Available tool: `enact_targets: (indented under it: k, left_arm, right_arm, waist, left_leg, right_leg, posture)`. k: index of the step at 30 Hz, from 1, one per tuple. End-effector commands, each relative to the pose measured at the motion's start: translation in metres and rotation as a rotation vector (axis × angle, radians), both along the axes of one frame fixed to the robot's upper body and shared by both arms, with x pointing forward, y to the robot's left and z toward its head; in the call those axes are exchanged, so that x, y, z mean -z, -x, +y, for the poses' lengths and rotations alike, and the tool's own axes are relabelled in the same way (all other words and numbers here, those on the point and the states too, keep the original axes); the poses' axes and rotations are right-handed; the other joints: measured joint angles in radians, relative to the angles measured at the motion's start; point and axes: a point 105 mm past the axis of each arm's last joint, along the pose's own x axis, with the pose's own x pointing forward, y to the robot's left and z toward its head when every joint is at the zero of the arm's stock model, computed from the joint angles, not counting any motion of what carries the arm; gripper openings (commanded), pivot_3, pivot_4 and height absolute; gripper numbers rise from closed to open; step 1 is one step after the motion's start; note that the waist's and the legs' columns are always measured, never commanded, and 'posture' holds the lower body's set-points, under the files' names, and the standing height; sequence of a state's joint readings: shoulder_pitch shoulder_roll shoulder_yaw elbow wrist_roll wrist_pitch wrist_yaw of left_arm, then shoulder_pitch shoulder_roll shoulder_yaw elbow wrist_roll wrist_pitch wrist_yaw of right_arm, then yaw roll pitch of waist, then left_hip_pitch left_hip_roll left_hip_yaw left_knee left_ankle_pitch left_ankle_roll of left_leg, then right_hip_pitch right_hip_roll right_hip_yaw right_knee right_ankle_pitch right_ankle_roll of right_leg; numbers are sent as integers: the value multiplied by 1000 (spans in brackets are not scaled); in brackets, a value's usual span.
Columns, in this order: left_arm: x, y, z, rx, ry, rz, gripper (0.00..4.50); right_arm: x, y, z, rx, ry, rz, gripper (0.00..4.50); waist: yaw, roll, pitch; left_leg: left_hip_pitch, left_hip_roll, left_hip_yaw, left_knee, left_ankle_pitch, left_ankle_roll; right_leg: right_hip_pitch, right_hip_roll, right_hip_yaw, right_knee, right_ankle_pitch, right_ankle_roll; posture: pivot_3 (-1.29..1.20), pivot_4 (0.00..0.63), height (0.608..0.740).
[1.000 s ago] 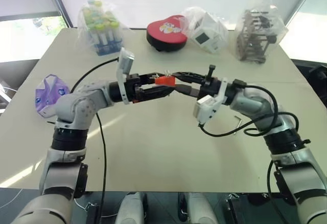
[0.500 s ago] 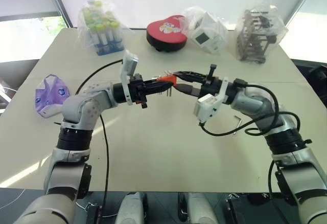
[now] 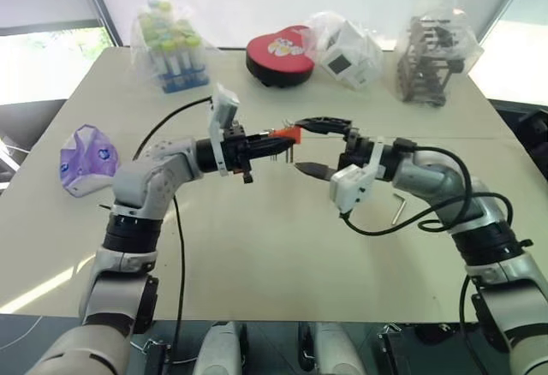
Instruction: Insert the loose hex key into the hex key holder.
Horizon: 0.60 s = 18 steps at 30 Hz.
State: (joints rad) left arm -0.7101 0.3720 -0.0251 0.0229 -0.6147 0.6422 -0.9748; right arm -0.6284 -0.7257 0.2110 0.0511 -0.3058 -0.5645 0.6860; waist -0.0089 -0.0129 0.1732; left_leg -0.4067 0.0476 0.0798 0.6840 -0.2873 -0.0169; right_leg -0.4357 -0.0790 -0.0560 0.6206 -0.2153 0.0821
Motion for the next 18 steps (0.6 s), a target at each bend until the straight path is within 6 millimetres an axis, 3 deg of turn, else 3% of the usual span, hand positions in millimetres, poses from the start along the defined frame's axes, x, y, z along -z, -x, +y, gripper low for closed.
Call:
enact_targets:
  k: [1, 4, 7, 12, 18]
  left_arm:
    - [-16, 4, -2, -60, 24, -159, 0]
    - [-11, 4, -3, -106, 25, -200, 0]
    - [-7, 4, -4, -133, 31, -209, 0]
    - [-4, 4, -8, -157, 45, -206, 0]
    - [1, 4, -10, -160, 43, -195, 0]
  right_arm:
    - [7, -19, -51, 314, -161, 310, 4441]
    - [27, -15, -88, 571, -324, 662, 4441]
    - [37, -5, -106, 737, -403, 819, 4441]
    - [48, 10, -132, 983, -536, 915, 4441]
    - [47, 22, -135, 1154, -802, 1031, 4441]
  waist:
    - [8, 0, 0]
    - [21, 0, 0]
    - [22, 0, 0]
    - [22, 0, 0]
    - [21, 1, 0]
  left_leg:
    - [0, 0, 0, 1, 0, 1]
    - [0, 0, 0, 1, -3, 5]
    - [0, 0, 0, 1, -3, 5]
    - [0, 0, -1, 1, -3, 6]
    - [0, 0, -1, 1, -3, 6]
  right_leg:
    - [1, 0, 0, 0, 0, 0]
    - [1, 0, 0, 0, 0, 0]
    - [1, 0, 0, 0, 0, 0]
    - [1, 0, 0, 0, 0, -1]
    - [0, 0, 0, 0, 0, -1]
  posture:
    - [0, 150, 740]
    - [0, 150, 740]
    - [0, 150, 740]
    - [0, 150, 740]
    - [0, 150, 740]
